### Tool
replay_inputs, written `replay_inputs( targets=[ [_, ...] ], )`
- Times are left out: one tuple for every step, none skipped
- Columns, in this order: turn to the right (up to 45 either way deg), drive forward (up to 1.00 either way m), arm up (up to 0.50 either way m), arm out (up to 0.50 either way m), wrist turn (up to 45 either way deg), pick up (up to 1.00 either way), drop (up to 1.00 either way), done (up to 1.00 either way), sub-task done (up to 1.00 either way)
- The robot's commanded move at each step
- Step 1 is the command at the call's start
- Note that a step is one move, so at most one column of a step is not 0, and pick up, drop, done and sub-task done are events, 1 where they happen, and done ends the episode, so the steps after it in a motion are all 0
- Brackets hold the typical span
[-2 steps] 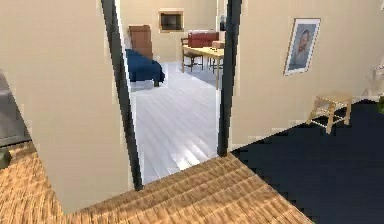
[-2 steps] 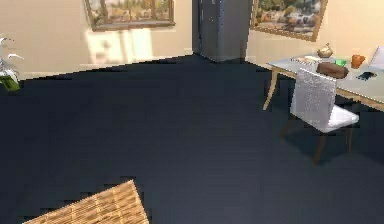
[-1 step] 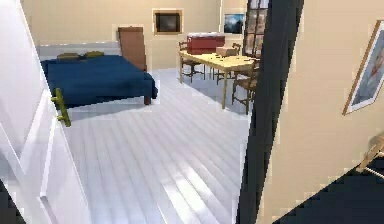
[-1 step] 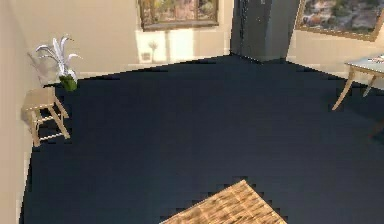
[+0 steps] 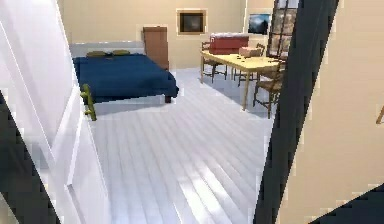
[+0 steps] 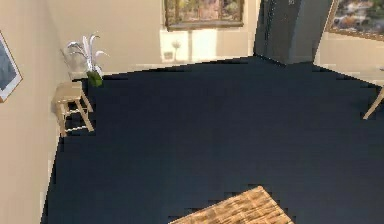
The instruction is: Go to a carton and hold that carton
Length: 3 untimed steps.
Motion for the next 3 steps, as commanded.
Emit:
replay_inputs(
  targets=[
    [0.0,0.40,0.00,0.00,0.0,0.00,0.00,0.00,0.00],
    [15.0,0.00,0.00,0.00,0.0,0.00,0.00,0.00,0.00],
    [0.0,0.55,0.00,0.00,0.0,0.00,0.00,0.00,0.00]
  ],
)
